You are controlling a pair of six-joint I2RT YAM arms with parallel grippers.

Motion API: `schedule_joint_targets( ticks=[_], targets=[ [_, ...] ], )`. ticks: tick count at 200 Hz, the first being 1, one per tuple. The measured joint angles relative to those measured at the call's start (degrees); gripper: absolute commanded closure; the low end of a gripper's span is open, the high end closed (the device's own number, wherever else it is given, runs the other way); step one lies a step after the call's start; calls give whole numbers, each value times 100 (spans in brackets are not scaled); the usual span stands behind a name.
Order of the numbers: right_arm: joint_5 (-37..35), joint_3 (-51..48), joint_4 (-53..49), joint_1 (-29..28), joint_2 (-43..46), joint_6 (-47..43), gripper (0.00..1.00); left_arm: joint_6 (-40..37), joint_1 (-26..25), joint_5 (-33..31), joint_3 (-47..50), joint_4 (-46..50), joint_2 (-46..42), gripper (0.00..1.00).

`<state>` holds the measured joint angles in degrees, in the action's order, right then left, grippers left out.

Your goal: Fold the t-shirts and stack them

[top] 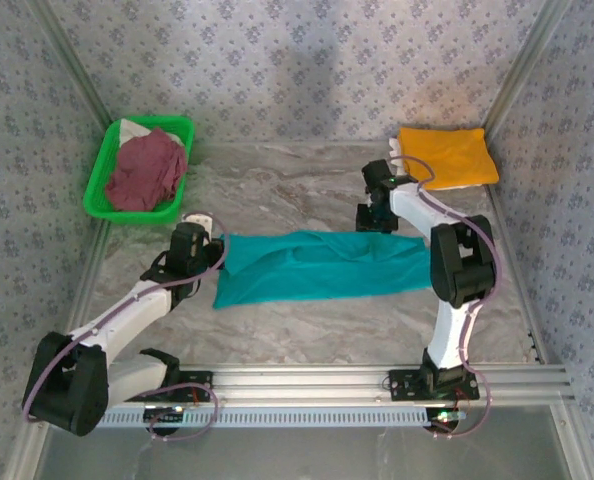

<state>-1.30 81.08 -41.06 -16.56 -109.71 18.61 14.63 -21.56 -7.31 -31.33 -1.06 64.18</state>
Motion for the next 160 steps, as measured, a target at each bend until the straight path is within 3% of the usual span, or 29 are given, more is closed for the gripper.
schedule_joint_targets(
  ticks=[39, 55, 99, 160],
  targets=[
    [-267, 131, -330, -9, -188, 4, 67, 0, -22, -20, 0, 0, 0, 100],
    [-291, 190, -378, -9, -275, -11, 79, 0, -22, -20, 0, 0, 0, 100],
    [-319, 254, -409, 13, -380, 33, 100, 2, -22, -61, 0, -2, 0, 100],
    [-404, 275, -337, 184, 105, 48, 100, -22, -22, -173, -350, 37, 11, 100]
  ],
)
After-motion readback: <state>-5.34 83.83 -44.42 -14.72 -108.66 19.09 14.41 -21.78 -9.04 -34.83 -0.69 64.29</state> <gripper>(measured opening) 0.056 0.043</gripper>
